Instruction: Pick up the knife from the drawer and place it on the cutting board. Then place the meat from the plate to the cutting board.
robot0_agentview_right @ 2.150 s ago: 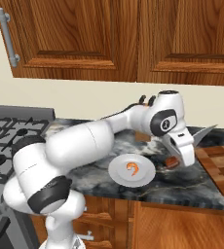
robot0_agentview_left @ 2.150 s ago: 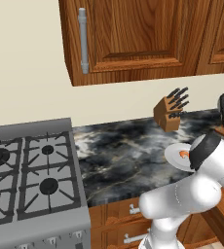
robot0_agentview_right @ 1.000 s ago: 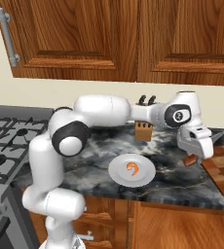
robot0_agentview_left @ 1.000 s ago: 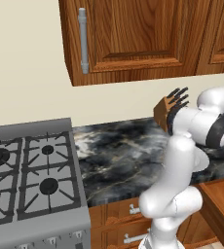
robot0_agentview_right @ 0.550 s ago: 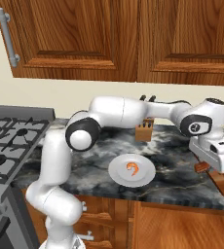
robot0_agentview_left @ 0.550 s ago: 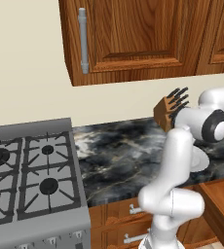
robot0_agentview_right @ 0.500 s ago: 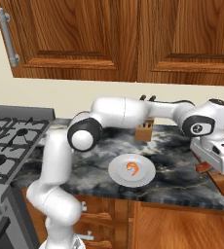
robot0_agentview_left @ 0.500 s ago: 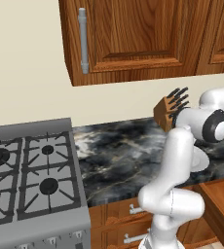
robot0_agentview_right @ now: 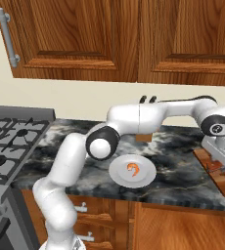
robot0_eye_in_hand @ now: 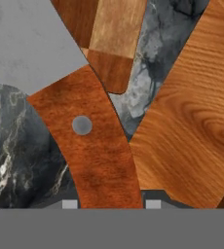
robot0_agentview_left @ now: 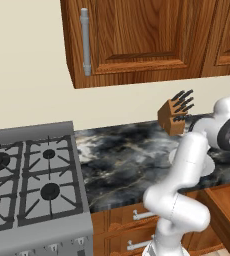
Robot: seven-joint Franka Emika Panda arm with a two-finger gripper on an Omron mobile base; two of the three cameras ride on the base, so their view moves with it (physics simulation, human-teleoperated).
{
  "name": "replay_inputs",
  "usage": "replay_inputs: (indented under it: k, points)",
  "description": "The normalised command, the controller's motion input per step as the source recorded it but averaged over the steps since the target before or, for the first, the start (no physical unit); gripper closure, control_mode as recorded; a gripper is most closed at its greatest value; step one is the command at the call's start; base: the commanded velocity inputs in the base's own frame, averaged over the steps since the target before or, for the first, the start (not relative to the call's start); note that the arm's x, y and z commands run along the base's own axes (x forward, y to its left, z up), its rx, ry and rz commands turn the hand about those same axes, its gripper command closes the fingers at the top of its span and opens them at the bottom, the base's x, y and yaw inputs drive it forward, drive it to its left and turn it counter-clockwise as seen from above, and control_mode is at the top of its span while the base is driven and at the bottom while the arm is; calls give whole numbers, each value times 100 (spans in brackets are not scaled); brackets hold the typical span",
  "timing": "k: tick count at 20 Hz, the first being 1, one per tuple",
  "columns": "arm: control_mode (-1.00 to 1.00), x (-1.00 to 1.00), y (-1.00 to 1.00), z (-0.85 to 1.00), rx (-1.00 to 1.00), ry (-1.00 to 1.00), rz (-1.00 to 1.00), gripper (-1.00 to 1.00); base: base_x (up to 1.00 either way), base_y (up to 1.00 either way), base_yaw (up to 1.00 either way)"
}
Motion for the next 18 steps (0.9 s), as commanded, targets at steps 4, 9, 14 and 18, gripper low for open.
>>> replay_inputs:
  k: [4, 9, 14, 18]
  points:
    - [-100, 11, 0, -14, -9, -1, 0, 100, 0, 0, 0]
    - [-100, 6, 0, -32, -13, 0, -1, 100, 0, 0, 0]
    - [-100, 16, -1, -47, -19, -1, -2, 100, 0, 0, 0]
    - [-100, 23, -12, -41, -17, -2, -2, 100, 0, 0, 0]
